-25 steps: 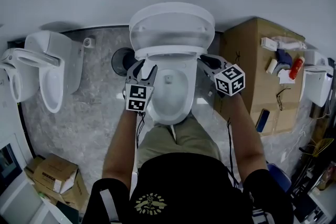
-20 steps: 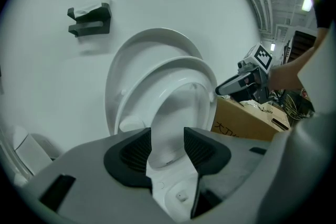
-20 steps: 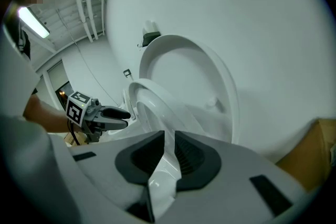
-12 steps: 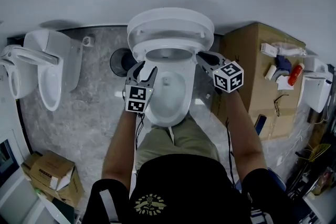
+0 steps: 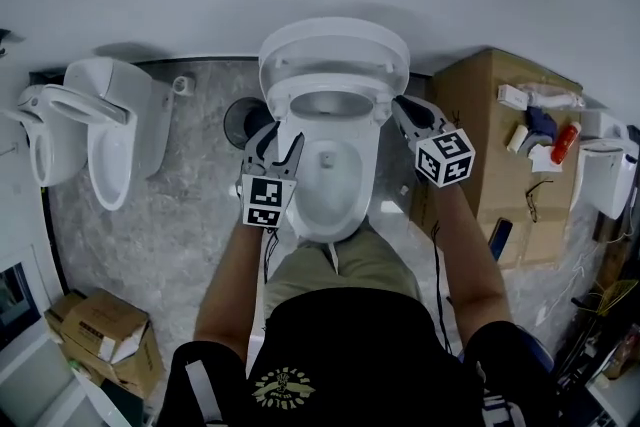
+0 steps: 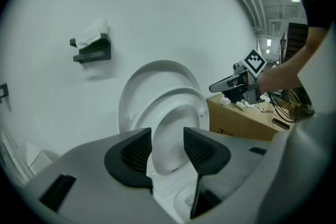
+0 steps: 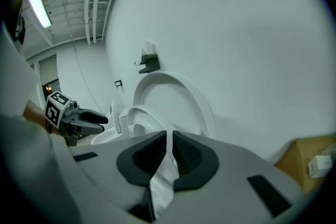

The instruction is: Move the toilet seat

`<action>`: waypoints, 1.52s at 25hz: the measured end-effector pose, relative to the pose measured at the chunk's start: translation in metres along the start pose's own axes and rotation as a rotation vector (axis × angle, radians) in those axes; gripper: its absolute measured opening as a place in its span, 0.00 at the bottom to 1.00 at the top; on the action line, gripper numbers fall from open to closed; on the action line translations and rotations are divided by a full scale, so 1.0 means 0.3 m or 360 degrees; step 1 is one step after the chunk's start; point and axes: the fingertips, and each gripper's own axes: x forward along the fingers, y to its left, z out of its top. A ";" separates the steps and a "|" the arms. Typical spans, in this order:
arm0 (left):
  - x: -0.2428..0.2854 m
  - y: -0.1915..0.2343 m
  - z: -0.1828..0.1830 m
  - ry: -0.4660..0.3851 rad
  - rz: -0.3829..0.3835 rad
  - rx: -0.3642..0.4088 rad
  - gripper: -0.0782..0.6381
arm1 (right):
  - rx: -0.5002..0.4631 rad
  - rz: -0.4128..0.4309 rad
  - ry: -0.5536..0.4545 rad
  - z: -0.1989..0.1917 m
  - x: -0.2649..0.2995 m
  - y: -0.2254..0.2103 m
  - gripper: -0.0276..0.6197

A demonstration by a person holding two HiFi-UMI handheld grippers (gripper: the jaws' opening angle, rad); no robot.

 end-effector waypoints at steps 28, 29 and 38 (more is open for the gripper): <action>-0.830 -0.128 0.460 -0.0669 0.0042 0.0143 0.14 | -0.0334 -0.0453 -0.0423 0.249 -0.717 0.620 0.09; -0.847 -0.133 0.460 -0.0667 0.0031 0.0149 0.14 | -0.0329 -0.0458 -0.0421 0.244 -0.730 0.640 0.09; -0.933 -0.167 0.462 -0.0716 -0.0035 0.0164 0.14 | -0.0305 -0.0475 -0.0391 0.189 -0.798 0.759 0.09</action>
